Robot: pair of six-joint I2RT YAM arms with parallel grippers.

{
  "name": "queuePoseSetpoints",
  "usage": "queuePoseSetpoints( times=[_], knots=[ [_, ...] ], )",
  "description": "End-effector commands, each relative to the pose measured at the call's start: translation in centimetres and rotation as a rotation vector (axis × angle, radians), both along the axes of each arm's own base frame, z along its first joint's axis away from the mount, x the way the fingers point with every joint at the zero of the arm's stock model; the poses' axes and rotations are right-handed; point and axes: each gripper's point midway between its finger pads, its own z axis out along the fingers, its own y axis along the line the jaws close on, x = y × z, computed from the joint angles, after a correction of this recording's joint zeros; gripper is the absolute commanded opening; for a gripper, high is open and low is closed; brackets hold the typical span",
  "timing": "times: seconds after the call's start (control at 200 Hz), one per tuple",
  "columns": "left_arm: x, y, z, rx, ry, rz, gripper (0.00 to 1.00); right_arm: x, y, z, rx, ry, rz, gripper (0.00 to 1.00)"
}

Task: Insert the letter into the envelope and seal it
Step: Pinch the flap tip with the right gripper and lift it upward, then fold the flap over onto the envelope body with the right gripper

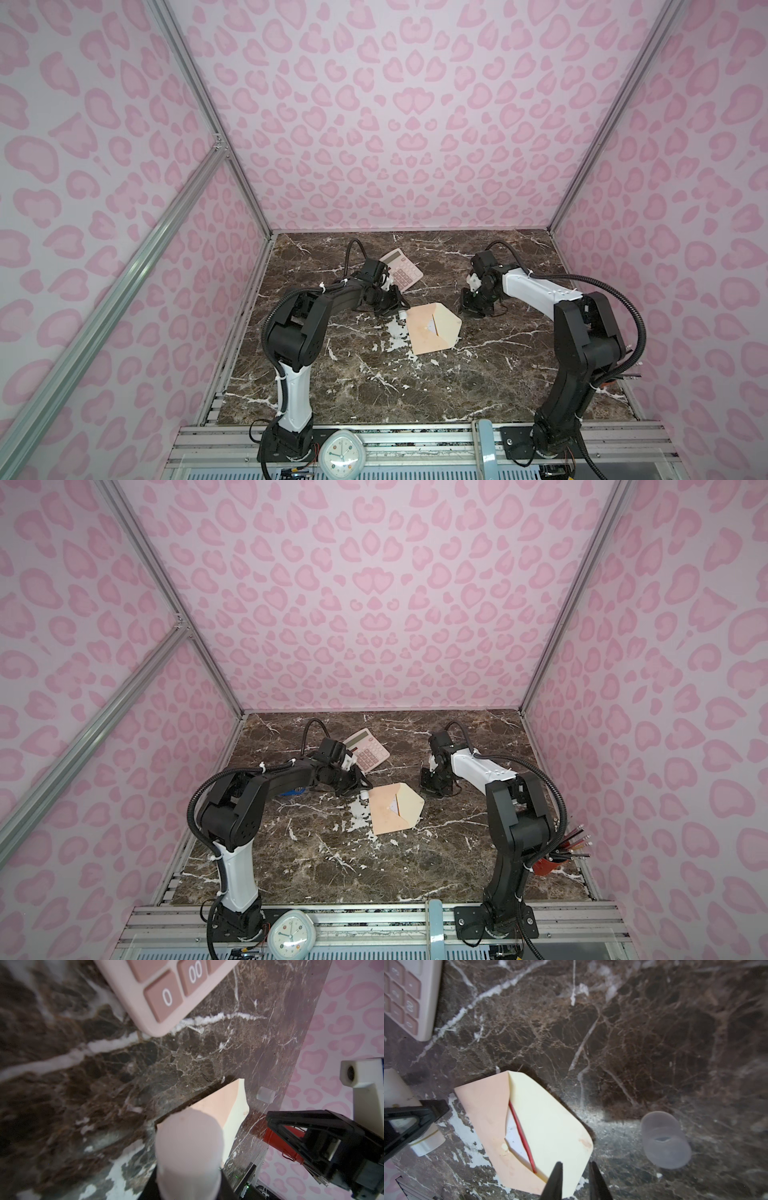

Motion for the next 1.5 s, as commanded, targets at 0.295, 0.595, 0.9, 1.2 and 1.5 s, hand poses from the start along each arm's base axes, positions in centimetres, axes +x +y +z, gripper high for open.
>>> queuePoseSetpoints(
  times=[0.295,0.595,0.9,1.2,1.5],
  knots=[
    [0.3,-0.8,-1.2,-0.005,0.025,-0.027,0.04,0.3,1.4,-1.4,0.109,0.021,0.034,0.44],
    [-0.3,-0.4,-2.1,0.015,0.047,-0.035,0.04,-0.2,1.7,-1.8,0.144,0.045,0.037,0.46],
    [-0.8,0.0,-2.5,0.022,0.053,-0.035,0.04,-1.3,0.2,-1.2,0.139,0.041,0.007,0.52],
    [-0.7,-0.1,-2.1,0.016,0.045,-0.037,0.04,-1.8,0.1,-1.7,0.193,0.051,-0.027,0.54],
    [-1.0,0.0,-2.4,0.019,0.055,-0.038,0.04,-1.3,1.8,-1.7,0.291,0.043,-0.021,0.54]
  ],
)
